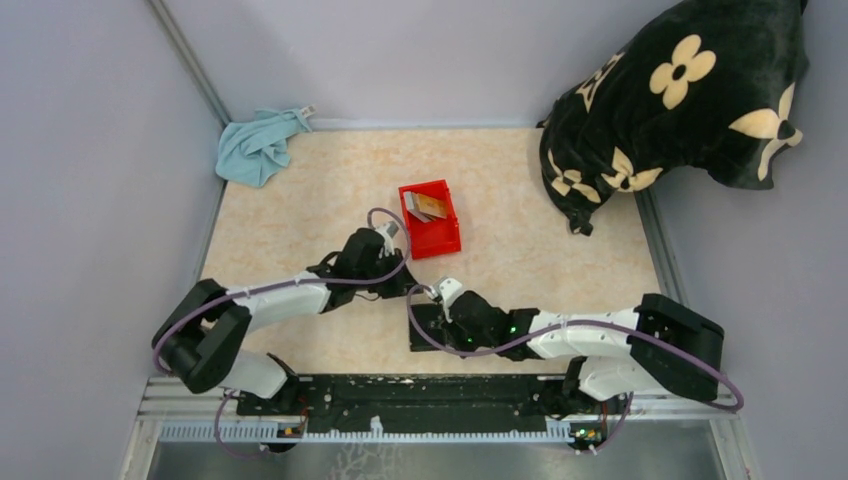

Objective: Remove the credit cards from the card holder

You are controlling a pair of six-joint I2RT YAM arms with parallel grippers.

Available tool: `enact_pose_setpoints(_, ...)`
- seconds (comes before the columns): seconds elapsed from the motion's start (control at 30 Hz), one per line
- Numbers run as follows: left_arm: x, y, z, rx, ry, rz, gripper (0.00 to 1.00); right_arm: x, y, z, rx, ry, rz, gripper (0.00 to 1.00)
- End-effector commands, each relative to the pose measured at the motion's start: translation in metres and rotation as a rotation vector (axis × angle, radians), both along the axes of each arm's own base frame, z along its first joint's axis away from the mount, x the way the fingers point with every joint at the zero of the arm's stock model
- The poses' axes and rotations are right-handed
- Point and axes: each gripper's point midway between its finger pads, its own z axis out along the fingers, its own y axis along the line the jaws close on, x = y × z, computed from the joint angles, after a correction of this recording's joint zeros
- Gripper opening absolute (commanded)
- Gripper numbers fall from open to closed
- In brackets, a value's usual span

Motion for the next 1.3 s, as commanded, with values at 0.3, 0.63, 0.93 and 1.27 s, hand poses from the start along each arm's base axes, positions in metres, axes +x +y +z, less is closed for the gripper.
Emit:
enact_pose_setpoints(0.3,-0.041,0.045,-0.006,0.014,0.037,0.076,0.00,-0.005,0.055,0.027,0.114,-0.036,0.041,0.00)
enact_pose_setpoints(0.63,-0.050,0.036,0.001,-0.053,0.040,0.018,0.00,0.011,0.051,0.064,0.089,-0.163,0.070,0.00)
enact_pose_setpoints(0.93,-0.057,0.030,0.001,-0.083,0.071,-0.016,0.00,0.036,0.058,0.056,-0.016,-0.256,0.109,0.51)
enact_pose_setpoints(1.27,-0.065,0.036,-0.024,-0.040,0.135,-0.005,0.00,0.038,0.074,0.051,-0.008,-0.259,0.155,0.62)
